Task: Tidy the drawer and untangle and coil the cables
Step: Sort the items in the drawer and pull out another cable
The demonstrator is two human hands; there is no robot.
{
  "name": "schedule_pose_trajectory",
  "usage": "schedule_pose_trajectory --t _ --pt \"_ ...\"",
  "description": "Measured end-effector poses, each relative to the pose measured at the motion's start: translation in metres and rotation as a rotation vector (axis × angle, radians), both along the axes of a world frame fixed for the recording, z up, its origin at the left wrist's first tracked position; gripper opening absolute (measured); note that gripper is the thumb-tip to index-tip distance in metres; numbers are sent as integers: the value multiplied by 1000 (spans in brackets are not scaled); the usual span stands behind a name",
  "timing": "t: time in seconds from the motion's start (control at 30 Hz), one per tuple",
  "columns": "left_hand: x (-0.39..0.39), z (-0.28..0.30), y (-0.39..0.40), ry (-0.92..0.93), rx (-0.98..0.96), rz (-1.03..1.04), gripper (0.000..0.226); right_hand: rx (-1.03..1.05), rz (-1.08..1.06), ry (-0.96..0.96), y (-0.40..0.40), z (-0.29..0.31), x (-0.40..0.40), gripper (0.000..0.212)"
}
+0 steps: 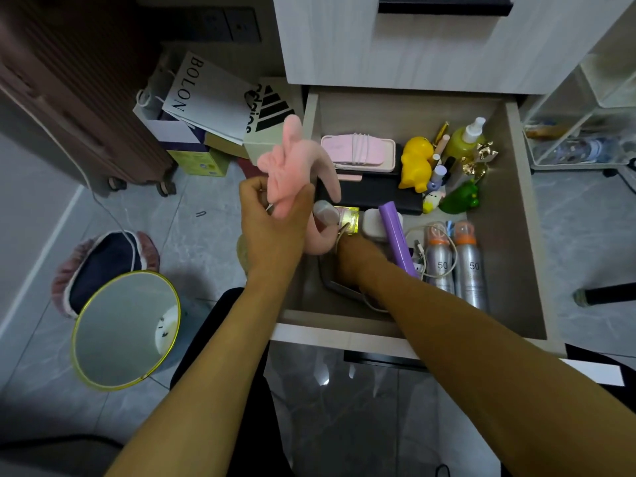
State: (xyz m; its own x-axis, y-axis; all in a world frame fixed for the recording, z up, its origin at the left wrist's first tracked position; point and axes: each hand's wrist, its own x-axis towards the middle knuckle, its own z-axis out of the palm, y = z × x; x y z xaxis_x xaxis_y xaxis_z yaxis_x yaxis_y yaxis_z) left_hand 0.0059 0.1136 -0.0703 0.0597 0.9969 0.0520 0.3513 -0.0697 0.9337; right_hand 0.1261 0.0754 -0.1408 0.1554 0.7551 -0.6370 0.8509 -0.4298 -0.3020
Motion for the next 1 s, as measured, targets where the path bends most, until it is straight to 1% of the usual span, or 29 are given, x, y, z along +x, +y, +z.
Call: schedule_pose_trajectory --t 0.07,0.13,0.23,0.37,0.47,0.53,0.67,0.8,0.87,0.93,0.97,1.0 --pt "0 -1 2 -8 -10 6 51 79 -88 -39 -5 0 3 39" --pt "1 -2 2 -9 -15 3 50 155 -97 -72 -12 1 7 34" --pt "0 1 -2 -27 -16 -6 47 120 -60 -166 -23 16 15 25" --pt "0 10 -3 -100 -61 36 40 197 -83 -194 -31 38 28 31" --pt "0 21 -9 -168 -78 16 37 243 -125 -232 -38 64 37 28" --pt "0 27 -13 -156 -76 -19 35 244 -155 -233 -42 75 41 28" --pt "-6 36 -19 -120 -58 -76 39 267 -143 -249 -54 90 50 29" --pt "-5 40 -30 -67 -25 -152 40 325 -191 -278 -61 113 69 30" --pt "2 42 -36 -41 1 -197 41 354 -216 -309 -65 123 77 30" --pt "1 40 -37 -8 -20 -210 41 356 -244 -327 -61 123 77 33" --pt "18 48 -43 -14 -11 -243 40 359 -271 -373 -72 134 93 35" --pt "16 45 -43 -2 -19 -250 40 340 -258 -404 -73 133 91 36"
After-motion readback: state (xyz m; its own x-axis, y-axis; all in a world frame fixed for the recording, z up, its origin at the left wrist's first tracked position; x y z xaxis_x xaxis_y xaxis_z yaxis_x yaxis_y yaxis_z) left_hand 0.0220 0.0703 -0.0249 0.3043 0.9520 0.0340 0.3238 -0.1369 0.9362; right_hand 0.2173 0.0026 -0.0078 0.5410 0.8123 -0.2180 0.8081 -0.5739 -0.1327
